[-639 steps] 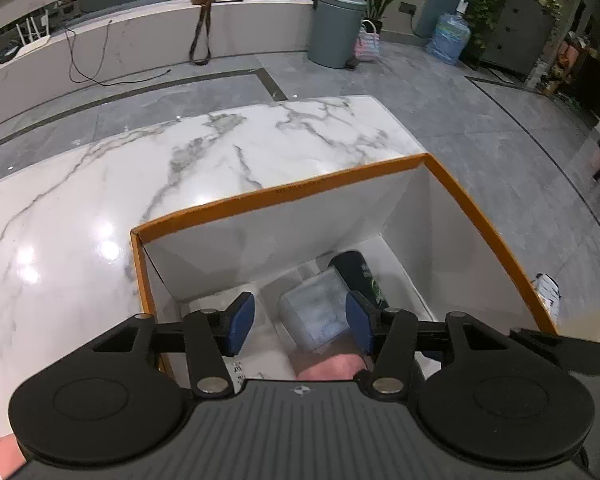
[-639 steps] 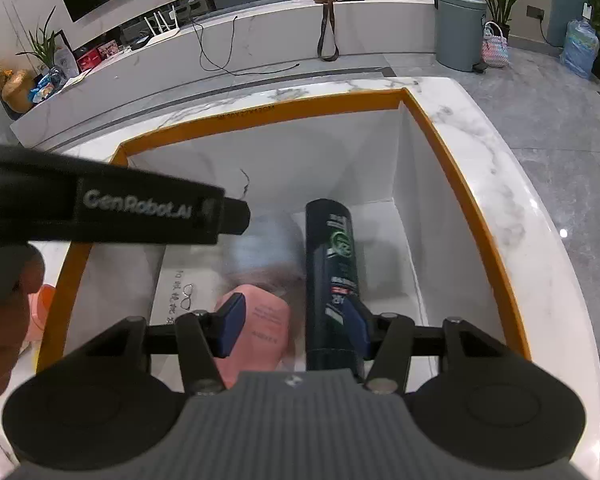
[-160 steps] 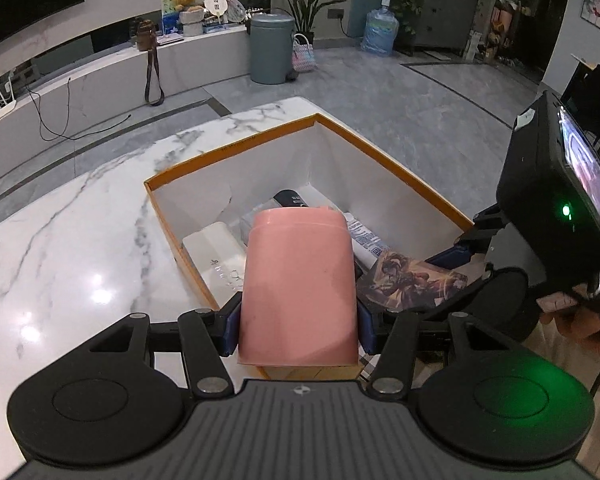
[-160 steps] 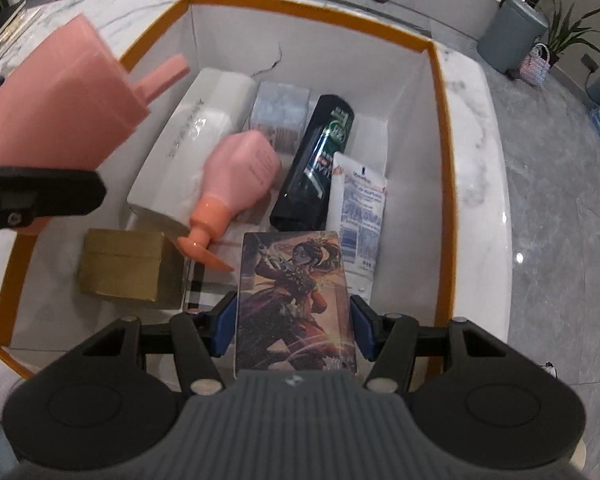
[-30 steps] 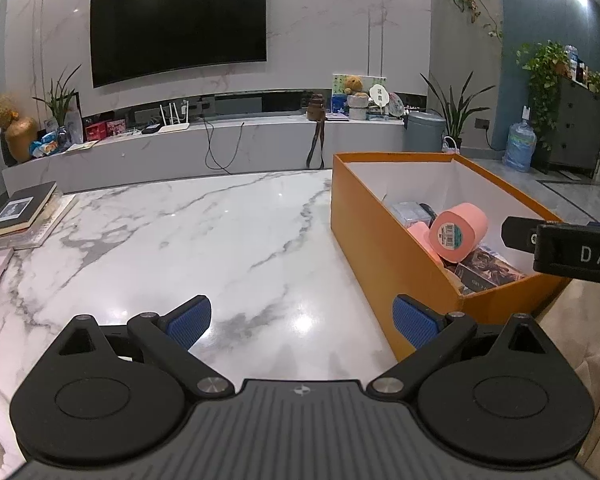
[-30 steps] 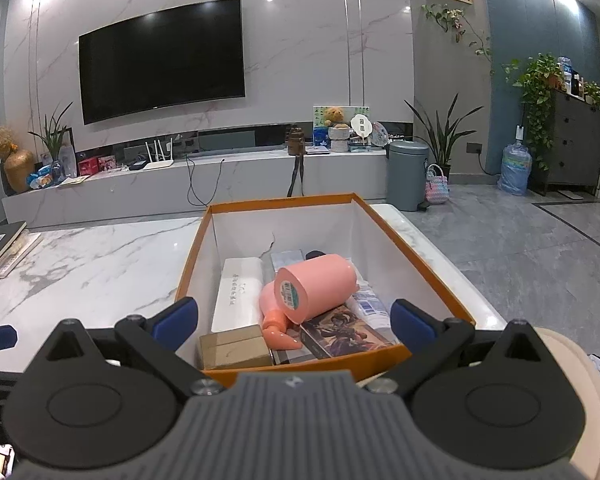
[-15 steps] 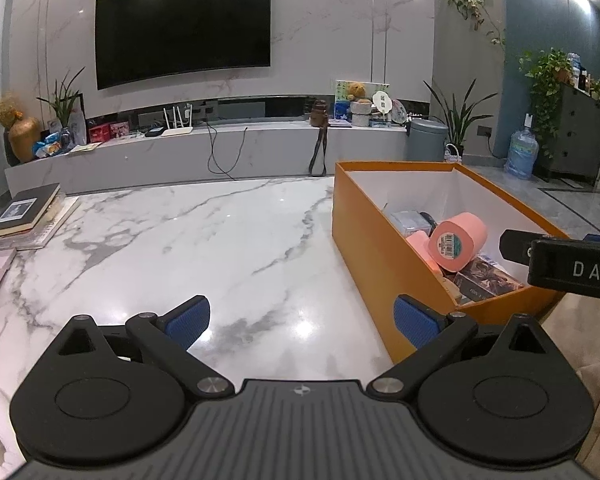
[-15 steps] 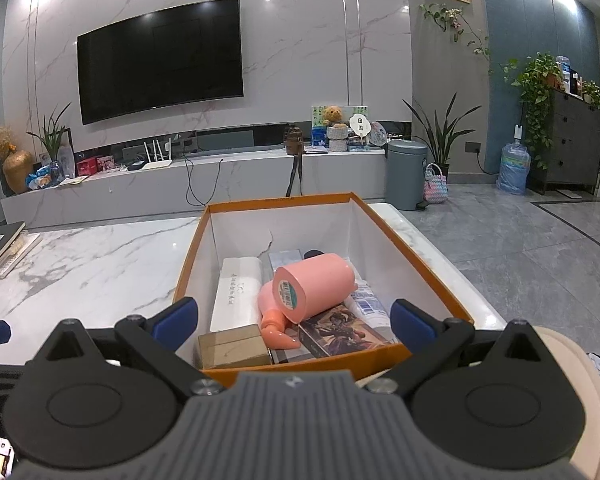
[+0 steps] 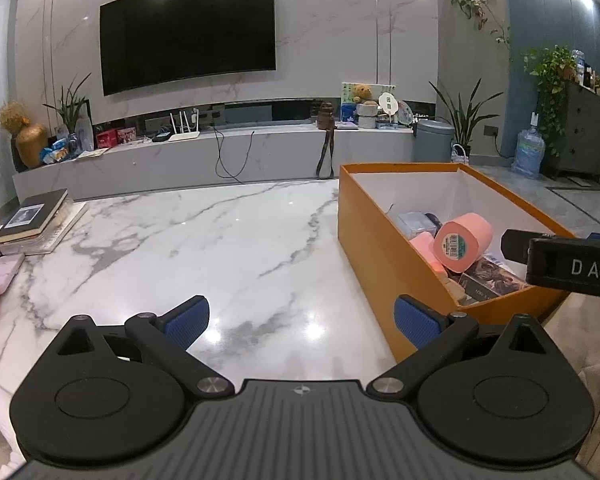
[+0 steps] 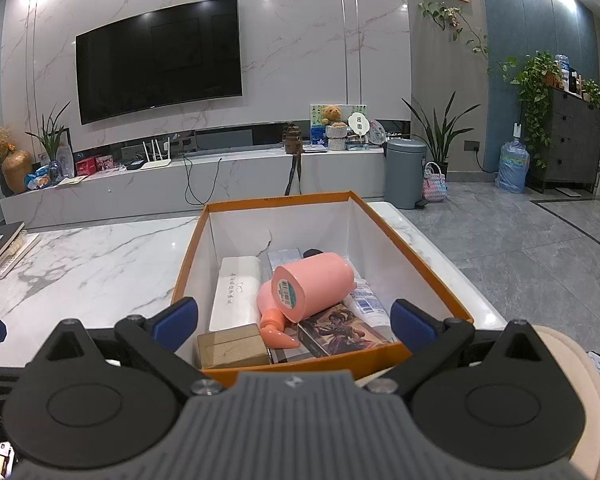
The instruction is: Organize rigid objects
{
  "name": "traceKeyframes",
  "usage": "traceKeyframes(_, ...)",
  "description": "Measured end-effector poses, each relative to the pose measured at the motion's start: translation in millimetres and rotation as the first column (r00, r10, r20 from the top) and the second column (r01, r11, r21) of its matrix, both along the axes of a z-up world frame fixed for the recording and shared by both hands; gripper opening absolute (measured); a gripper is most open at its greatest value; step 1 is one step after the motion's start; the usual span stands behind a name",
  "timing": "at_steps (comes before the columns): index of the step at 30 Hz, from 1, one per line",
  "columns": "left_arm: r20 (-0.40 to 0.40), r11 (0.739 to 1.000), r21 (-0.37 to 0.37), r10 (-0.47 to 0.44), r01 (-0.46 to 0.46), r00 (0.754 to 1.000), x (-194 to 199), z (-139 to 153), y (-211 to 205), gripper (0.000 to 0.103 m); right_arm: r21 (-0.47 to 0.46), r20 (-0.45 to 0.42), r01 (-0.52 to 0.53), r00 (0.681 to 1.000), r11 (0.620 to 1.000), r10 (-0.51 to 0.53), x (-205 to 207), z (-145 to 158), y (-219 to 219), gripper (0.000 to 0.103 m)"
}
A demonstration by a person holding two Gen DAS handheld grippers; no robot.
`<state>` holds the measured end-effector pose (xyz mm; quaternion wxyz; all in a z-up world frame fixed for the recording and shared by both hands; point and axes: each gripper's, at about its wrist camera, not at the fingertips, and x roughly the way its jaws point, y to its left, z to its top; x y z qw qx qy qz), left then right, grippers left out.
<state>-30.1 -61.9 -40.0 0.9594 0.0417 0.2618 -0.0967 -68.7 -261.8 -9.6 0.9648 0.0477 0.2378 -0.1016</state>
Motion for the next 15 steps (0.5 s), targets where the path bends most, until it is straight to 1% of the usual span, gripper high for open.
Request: traceKeyframes(15, -0.011, 1.000, -0.012, 0.021, -0.021, 1.000, 0.5, -0.1, 0.9, 0.103, -0.002, -0.006, 0.001, 1.000, 1.000, -0.001, 0.9, -1.0, 0.3, 0.101)
